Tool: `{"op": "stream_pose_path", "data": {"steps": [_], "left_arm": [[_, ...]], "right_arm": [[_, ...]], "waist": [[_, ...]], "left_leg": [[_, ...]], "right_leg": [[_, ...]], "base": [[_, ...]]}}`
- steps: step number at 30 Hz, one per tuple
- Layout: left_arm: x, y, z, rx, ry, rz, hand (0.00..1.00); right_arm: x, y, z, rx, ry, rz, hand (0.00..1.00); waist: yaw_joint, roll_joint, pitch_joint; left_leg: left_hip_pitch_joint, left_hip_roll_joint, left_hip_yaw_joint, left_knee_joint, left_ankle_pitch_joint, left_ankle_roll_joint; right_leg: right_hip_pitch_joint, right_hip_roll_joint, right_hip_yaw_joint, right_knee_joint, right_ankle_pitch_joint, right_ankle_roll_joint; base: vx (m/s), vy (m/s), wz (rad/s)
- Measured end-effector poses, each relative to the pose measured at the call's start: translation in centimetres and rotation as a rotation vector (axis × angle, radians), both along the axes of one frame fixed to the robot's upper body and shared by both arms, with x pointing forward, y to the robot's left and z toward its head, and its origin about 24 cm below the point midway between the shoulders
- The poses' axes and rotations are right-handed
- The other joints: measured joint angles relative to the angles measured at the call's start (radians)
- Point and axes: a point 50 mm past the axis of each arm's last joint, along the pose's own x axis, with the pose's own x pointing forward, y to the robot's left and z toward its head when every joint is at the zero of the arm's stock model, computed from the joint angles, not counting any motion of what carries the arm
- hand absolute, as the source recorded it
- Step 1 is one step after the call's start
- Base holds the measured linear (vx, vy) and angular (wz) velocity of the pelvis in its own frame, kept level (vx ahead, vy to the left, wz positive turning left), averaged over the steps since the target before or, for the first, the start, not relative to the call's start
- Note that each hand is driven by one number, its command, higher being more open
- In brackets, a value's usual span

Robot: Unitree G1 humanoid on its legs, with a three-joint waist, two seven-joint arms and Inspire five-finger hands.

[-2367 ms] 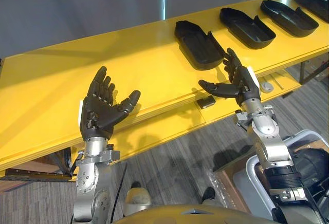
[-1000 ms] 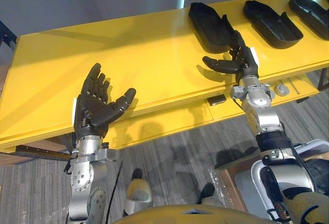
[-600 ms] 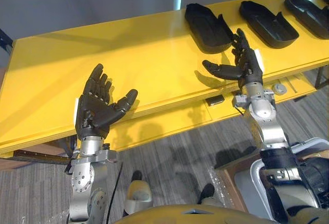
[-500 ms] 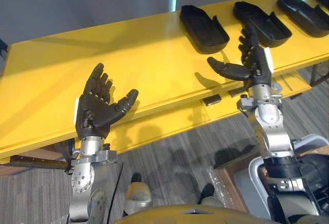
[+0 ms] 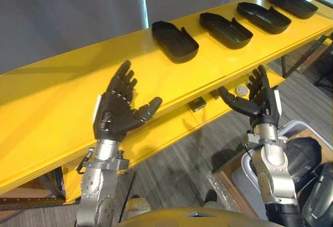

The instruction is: Walk over and take three plastic housings, then place them on the shelf

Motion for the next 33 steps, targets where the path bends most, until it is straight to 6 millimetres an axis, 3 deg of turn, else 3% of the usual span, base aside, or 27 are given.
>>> {"op": "stream_pose_path", "data": {"steps": [2, 7, 11, 15, 16, 18, 19, 20, 21, 22, 23, 24, 26, 28, 30, 33], "left_arm": [[0.0, -1.0, 0.0, -0.009, -0.003, -0.062, 1.00], [0.8, -3.0, -0.2, -0.004, -0.005, -0.169, 1.00], [2.0, -4.9, -1.0, 0.017, 0.038, -0.204, 1.00], [3.0, -5.9, -0.4, 0.075, 0.012, -0.204, 1.00], [3.4, -5.9, 0.0, 0.092, -0.007, -0.188, 1.00], [3.6, -5.4, 0.4, 0.087, -0.011, -0.140, 1.00], [3.6, -4.6, 0.4, 0.089, 0.005, -0.094, 1.00], [3.5, -4.2, 0.4, 0.086, 0.010, -0.074, 1.00], [3.2, -3.6, 0.5, 0.076, 0.016, -0.040, 1.00], [2.9, -3.1, 0.5, 0.061, 0.018, -0.014, 1.00], [2.8, -2.8, 0.1, 0.062, 0.034, -0.006, 1.00], [2.7, -2.7, -0.2, 0.060, 0.048, -0.002, 1.00], [2.1, -2.5, -1.3, 0.027, 0.108, 0.004, 1.00], [2.1, -2.6, -2.1, 0.019, 0.138, 0.002, 1.00], [2.1, -3.0, -2.2, 0.012, 0.146, -0.012, 1.00], [1.9, -3.6, -2.0, 0.008, 0.122, -0.045, 1.00]], "right_arm": [[-0.9, -0.2, -1.0, 0.022, 0.041, -0.047, 1.00], [-3.4, -1.0, -2.7, 0.045, 0.127, -0.141, 1.00], [-6.5, -2.5, -3.2, 0.114, 0.144, -0.268, 1.00], [-8.3, -3.6, -2.9, 0.161, 0.113, -0.331, 1.00], [-8.5, -3.6, -2.9, 0.165, 0.102, -0.330, 1.00], [-8.0, -2.8, -2.8, 0.173, 0.090, -0.265, 1.00], [-7.3, -1.8, -2.8, 0.187, 0.084, -0.197, 1.00], [-6.9, -1.3, -2.7, 0.192, 0.079, -0.163, 1.00], [-6.0, -0.4, -2.4, 0.185, 0.063, -0.091, 1.00], [-4.9, 0.5, -2.2, 0.171, 0.054, -0.019, 1.00], [-4.5, 1.0, -2.5, 0.168, 0.064, 0.020, 1.00], [-4.3, 1.0, -2.6, 0.163, 0.073, 0.030, 1.00], [-4.0, 1.2, -4.3, 0.176, 0.136, 0.029, 1.00], [-4.2, 1.3, -5.4, 0.194, 0.186, 0.011, 1.00], [-4.9, 1.4, -6.0, 0.205, 0.213, -0.003, 1.00], [-5.8, 2.0, -6.3, 0.244, 0.191, -0.026, 1.00]], "waist": [[-0.008, 0.000, -0.022], [-0.063, 0.001, -0.032], [-0.135, 0.000, -0.034], [-0.198, 0.000, -0.035], [-0.201, 0.001, -0.035], [-0.180, 0.007, -0.034], [-0.162, 0.008, -0.034], [-0.148, 0.008, -0.033], [-0.119, 0.037, -0.039], [-0.093, 0.081, -0.033], [-0.091, 0.078, -0.026], [-0.083, 0.083, -0.020], [-0.065, 0.089, -0.018], [-0.064, 0.094, -0.011], [-0.066, 0.092, 0.002], [-0.067, 0.049, 0.026]], "left_leg": [[0.003, 0.011, 0.037, 0.006, -0.011, -0.006], [0.054, 0.035, 0.170, 0.027, -0.045, -0.018], [0.099, 0.047, 0.313, 0.080, -0.107, -0.025], [0.111, 0.054, 0.383, 0.117, -0.144, -0.023], [0.111, 0.052, 0.372, 0.130, -0.154, -0.015], [0.099, 0.037, 0.210, 0.163, -0.192, 0.057], [0.076, 0.023, 0.097, 0.219, -0.237, 0.136], [0.060, 0.001, 0.027, 0.242, -0.268, 0.168], [0.014, -0.052, -0.077, 0.245, -0.317, 0.182], [0.002, -0.039, -0.088, 0.249, -0.340, 0.173], [0.002, -0.047, -0.085, 0.249, -0.335, 0.150], [0.005, -0.057, -0.085, 0.247, -0.325, 0.132], [0.012, -0.063, -0.113, 0.250, -0.314, 0.113], [0.014, -0.061, -0.156, 0.264, -0.310, 0.115], [0.019, -0.063, -0.180, 0.286, -0.305, 0.122], [0.039, -0.089, -0.174, 0.315, -0.309, 0.130]], "right_leg": [[-0.025, 0.012, 0.037, 0.000, 0.004, -0.003], [-0.072, 0.054, 0.168, 0.000, 0.023, -0.013], [-0.119, 0.090, 0.307, -0.003, 0.048, -0.016], [-0.151, 0.115, 0.381, -0.013, 0.061, -0.032], [-0.161, 0.129, 0.406, -0.020, 0.068, -0.036], [-0.177, 0.164, 0.467, -0.024, 0.074, -0.059], [-0.188, 0.179, 0.500, -0.026, 0.067, -0.085], [-0.197, 0.183, 0.510, -0.028, 0.055, -0.101], [-0.222, 0.199, 0.525, -0.041, 0.025, -0.135], [-0.273, 0.224, 0.515, 0.023, 0.014, -0.140], [-0.296, 0.234, 0.486, 0.145, 0.014, -0.105], [-0.290, 0.228, 0.485, 0.139, 0.021, -0.105], [-0.257, 0.221, 0.483, 0.095, 0.050, -0.060], [-0.244, 0.220, 0.459, 0.108, 0.046, -0.054], [-0.243, 0.220, 0.450, 0.145, 0.044, -0.053], [-0.245, 0.207, 0.448, 0.193, 0.045, -0.053]], "base": [[-0.01, 0.003, -0.54], [0.00, 0.001, -0.77], [-0.04, 0.026, -1.03], [-0.05, 0.019, -0.72], [-0.04, -0.028, -0.82], [-0.05, -0.043, -1.02], [-0.06, -0.014, -0.96], [-0.12, 0.060, -1.31], [-0.17, 0.145, -1.34], [-0.14, 0.131, -1.00], [-0.05, 0.092, -0.43], [0.04, 0.050, 0.08], [0.05, 0.079, 0.07], [0.06, 0.013, 0.24], [0.01, -0.016, 0.12], [-0.11, 0.002, -0.20]]}}
